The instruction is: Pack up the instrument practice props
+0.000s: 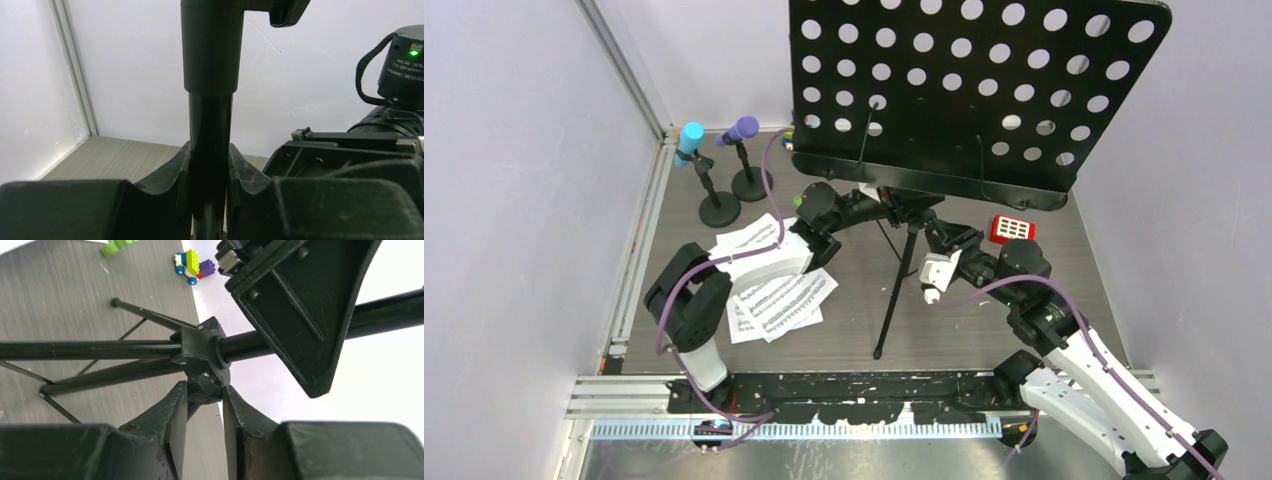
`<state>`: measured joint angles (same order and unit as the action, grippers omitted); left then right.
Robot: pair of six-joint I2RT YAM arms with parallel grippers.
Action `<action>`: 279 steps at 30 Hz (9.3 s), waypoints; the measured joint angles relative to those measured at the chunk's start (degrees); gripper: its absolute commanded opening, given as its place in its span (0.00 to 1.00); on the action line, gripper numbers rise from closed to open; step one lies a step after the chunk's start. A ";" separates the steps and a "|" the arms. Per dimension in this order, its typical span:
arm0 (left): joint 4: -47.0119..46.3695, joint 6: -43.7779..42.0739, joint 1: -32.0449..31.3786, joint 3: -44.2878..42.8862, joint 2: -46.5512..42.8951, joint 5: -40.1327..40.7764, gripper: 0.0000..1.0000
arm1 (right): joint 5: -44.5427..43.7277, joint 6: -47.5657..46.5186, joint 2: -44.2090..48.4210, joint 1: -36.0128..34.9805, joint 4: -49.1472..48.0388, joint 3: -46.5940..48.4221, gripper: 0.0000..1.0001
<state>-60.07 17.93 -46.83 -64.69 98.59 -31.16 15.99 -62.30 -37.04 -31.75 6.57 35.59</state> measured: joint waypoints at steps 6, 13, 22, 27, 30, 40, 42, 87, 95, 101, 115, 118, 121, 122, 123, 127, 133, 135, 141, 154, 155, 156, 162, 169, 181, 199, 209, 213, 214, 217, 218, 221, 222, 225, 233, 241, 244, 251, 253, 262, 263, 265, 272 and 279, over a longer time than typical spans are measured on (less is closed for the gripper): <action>0.24 -0.13 0.39 0.15 -0.26 0.00 0.00 | -4.85 -6.78 -1.03 -3.56 1.88 1.07 0.09; 0.09 0.74 1.55 2.12 -2.12 -0.92 0.00 | -1.62 -0.76 -0.42 -3.91 1.22 -0.15 0.96; -0.63 1.18 2.43 4.09 -3.58 -1.46 0.00 | 1.46 20.24 8.83 -4.15 -9.66 -12.94 1.00; -0.87 1.20 2.45 4.20 -3.58 -1.51 0.00 | -0.28 41.99 18.03 -4.15 -17.75 -18.53 1.00; -0.92 1.20 2.45 4.24 -3.61 -1.51 0.00 | -8.20 59.67 24.76 -4.22 -19.85 -20.59 1.00; -0.76 1.29 2.60 4.66 -4.13 -1.79 0.00 | -40.46 120.76 24.68 -4.15 8.96 -9.31 1.00; -0.74 1.29 2.60 4.66 -4.13 -1.86 0.00 | -40.92 129.79 22.25 -4.15 11.96 -8.87 1.00; -0.02 1.68 2.95 5.49 -5.40 -1.95 0.00 | -24.65 162.33 -1.40 -4.20 -14.97 -10.19 0.33; -0.13 2.23 3.15 5.49 -5.40 -2.03 0.00 | -24.37 161.37 -1.97 -4.17 -15.63 -10.08 0.01; -0.44 2.43 3.34 5.49 -5.27 -2.36 0.00 | -24.35 155.91 -2.38 -4.15 -15.56 -9.22 0.01; -0.63 2.86 3.67 5.25 -5.05 -3.23 0.00 | -21.00 114.25 -4.13 -4.02 -20.72 -6.64 0.01; -0.63 2.89 3.67 5.22 -5.05 -3.48 0.00 | -18.97 104.43 -4.13 -4.02 -18.78 -4.70 0.01; -0.44 2.95 3.67 5.03 -5.05 -3.52 0.00 | -16.79 94.88 -4.63 -3.96 -14.27 -1.33 0.01; -0.39 2.99 3.67 4.98 -5.05 -3.52 0.00 | -15.72 91.23 -4.98 -3.82 -12.59 -0.04 0.01; -0.37 3.10 3.67 4.98 -5.05 -3.61 0.00 | -14.71 88.48 -5.29 -3.74 -11.26 0.92 0.01; -0.74 4.22 3.67 4.96 -5.05 -4.92 0.00 | -9.49 76.02 -6.34 -3.26 -6.56 4.31 0.01; -1.62 5.07 3.67 4.92 -5.05 -7.50 0.00 | -2.64 53.59 -6.58 -3.69 0.50 7.87 0.01; -1.88 5.01 3.65 4.92 -5.05 -8.55 0.00 | -1.92 47.60 -6.12 -4.39 1.46 7.87 0.01; -2.08 4.70 3.45 4.92 -5.05 -9.11 0.00 | -0.92 38.40 -3.72 -5.18 -1.27 4.70 0.01; -1.88 5.11 3.45 4.52 -4.57 -6.62 0.00 | -0.31 12.28 -3.87 -6.80 -0.52 3.72 0.01; -1.88 4.98 3.43 4.46 -4.42 -6.54 0.00 | -0.39 9.14 -3.87 -6.84 0.09 3.74 0.00; -1.90 4.72 3.39 4.37 -4.26 -6.49 0.00 | -0.46 6.60 -3.87 -6.91 0.68 3.74 0.00; -1.84 4.13 3.28 4.17 -4.04 -6.38 0.00 | -4.15 -11.15 -4.42 -9.33 5.70 4.81 0.05; -1.92 4.17 3.30 4.07 -3.89 -6.36 0.00 | -11.74 -20.70 -4.70 -14.03 7.80 5.11 0.20; -1.95 4.07 3.32 4.07 -3.82 -6.29 0.00 | -12.59 -14.88 -2.21 -14.21 8.13 2.38 0.88; -2.01 4.11 3.32 4.07 -3.76 -6.10 0.00 | -31.82 56.00 28.96 -14.14 -15.32 -21.42 1.00; -2.03 4.13 3.32 4.07 -3.74 -5.99 0.00 | -51.34 111.30 18.36 -13.99 9.49 -4.33 1.00; -2.05 4.13 3.32 4.07 -3.69 -5.99 0.00 | -47.60 128.37 13.35 -14.01 11.32 -1.92 1.00; -2.05 4.13 3.32 4.07 -3.69 -5.99 0.00 | -46.14 132.65 12.66 -14.01 10.38 -2.60 1.00; -2.05 4.13 3.32 4.07 -3.69 -5.99 0.00 | -42.03 144.52 11.39 -14.01 5.92 -6.36 0.98; -2.05 4.13 3.32 4.07 -3.69 -5.99 0.00 | -41.03 147.91 10.91 -14.01 4.55 -7.54 0.96; -2.05 4.13 3.32 4.07 -3.69 -5.97 0.00 | -39.43 155.10 9.53 -14.01 2.58 -9.01 0.90; -2.05 4.13 3.32 4.07 -3.69 -5.99 0.00 | -39.36 156.45 9.25 -14.01 2.03 -9.01 0.89; -2.12 4.13 3.32 4.07 -3.69 -5.99 0.00 | -39.36 159.69 8.87 -14.01 0.09 -9.01 0.83; -2.16 4.17 3.32 4.07 -3.67 -5.99 0.00 | -39.52 163.97 6.95 -14.01 -6.71 -9.05 0.69; -2.16 4.15 3.32 4.04 -3.67 -5.92 0.00 | -39.56 164.71 3.58 -14.01 -9.49 -9.18 0.59; -2.16 4.15 3.32 4.07 -3.67 -5.92 0.00 | -39.65 164.67 2.86 -14.01 -9.70 -9.29 0.60; -2.16 4.15 3.32 4.07 -3.67 -5.92 0.00 | -40.19 164.25 1.88 -14.01 -10.01 -9.57 0.44; -2.16 4.15 3.32 4.07 -3.67 -5.92 0.00 | -40.33 164.08 1.75 -14.01 -10.16 -9.81 0.35; -2.19 4.15 3.32 4.07 -3.67 -5.90 0.00 | -40.61 163.05 1.79 -14.01 -11.30 -10.23 0.09; -2.21 4.15 3.32 4.07 -3.67 -5.88 0.00 | -40.72 161.83 1.79 -14.01 -11.54 -10.23 0.08; -2.21 4.15 3.32 4.07 -3.67 -5.90 0.00 | -40.92 157.89 1.79 -14.01 -12.15 -10.19 0.07; -2.21 4.20 3.32 4.07 -3.65 -5.92 0.00 | -40.50 132.21 1.57 -14.01 -14.34 -8.46 0.05; -2.10 4.35 3.34 3.98 -3.67 -5.92 0.00 | -39.26 110.92 0.33 -14.16 -11.30 -4.04 0.51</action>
<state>-62.17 22.28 -43.48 -60.71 94.91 -37.08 -23.27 48.62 -36.71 -45.91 -4.73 31.55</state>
